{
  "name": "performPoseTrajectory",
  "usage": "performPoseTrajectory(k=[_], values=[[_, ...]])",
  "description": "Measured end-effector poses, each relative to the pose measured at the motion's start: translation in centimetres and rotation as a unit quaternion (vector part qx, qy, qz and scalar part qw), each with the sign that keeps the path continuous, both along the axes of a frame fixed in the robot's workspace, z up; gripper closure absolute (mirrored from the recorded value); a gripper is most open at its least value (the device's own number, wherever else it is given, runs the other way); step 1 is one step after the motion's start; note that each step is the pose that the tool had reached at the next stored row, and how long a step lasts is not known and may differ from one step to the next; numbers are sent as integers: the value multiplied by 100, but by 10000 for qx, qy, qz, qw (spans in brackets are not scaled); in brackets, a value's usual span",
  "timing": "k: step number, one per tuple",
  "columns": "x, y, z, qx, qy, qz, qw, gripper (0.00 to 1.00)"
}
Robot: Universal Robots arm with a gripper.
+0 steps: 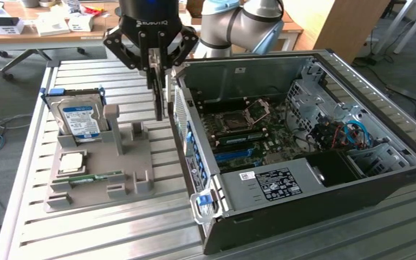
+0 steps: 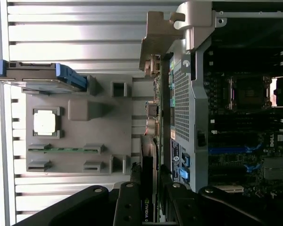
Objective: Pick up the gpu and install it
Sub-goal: 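Pick up the gpu and move the gpu toward the slot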
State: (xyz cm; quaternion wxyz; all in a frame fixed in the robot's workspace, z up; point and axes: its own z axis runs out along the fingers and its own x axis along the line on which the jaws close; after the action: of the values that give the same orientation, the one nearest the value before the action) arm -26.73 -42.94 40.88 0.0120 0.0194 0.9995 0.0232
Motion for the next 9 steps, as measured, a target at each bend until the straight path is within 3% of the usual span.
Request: performPoseTrajectory(k=[9], values=[[242,0,19,0,1,0,10000,74]])
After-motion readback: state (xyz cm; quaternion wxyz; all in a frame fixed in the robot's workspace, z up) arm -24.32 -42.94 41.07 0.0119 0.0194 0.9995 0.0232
